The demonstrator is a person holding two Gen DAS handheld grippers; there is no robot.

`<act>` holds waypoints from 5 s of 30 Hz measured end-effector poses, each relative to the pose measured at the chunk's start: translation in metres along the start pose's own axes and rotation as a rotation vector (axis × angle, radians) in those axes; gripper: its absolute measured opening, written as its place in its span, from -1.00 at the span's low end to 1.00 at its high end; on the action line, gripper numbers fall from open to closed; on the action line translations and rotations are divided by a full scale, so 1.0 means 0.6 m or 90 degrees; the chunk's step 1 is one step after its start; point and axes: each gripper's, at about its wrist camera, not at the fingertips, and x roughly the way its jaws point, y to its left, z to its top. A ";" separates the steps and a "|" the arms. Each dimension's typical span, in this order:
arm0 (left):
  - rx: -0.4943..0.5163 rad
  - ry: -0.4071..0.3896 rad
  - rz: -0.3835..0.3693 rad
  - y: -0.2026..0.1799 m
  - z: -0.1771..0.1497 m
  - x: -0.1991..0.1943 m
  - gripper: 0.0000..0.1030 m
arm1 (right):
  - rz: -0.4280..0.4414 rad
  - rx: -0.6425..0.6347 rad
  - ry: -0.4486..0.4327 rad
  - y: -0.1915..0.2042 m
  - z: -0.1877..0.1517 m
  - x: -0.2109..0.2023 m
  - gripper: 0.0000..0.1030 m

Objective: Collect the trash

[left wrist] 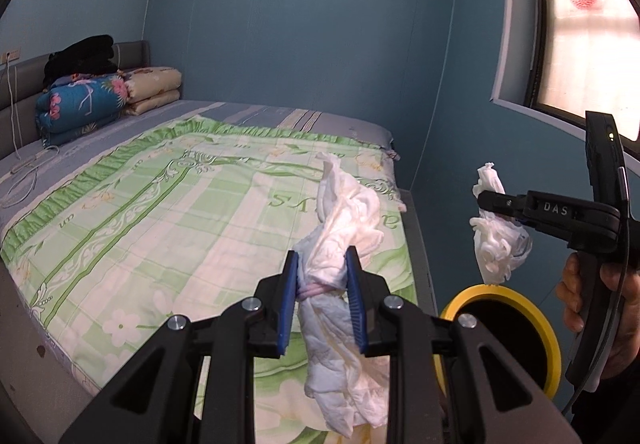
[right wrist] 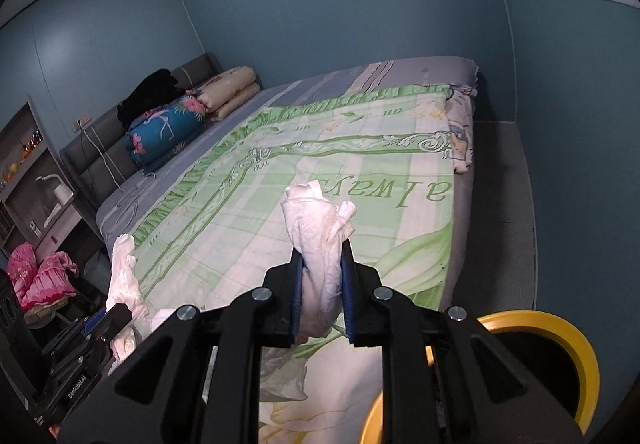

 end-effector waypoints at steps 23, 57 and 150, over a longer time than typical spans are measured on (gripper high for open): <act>0.135 -0.018 -0.129 -0.189 0.005 0.017 -0.57 | -0.171 0.116 -0.108 -0.153 -0.070 -0.198 -0.67; 0.160 0.156 -0.182 -0.305 -0.100 0.183 -0.56 | -0.291 0.107 -0.056 -0.264 -0.141 -0.137 -0.66; 0.020 -0.194 0.160 0.009 -0.076 -0.183 0.84 | -0.124 -0.069 -0.202 0.110 -0.153 -0.133 0.85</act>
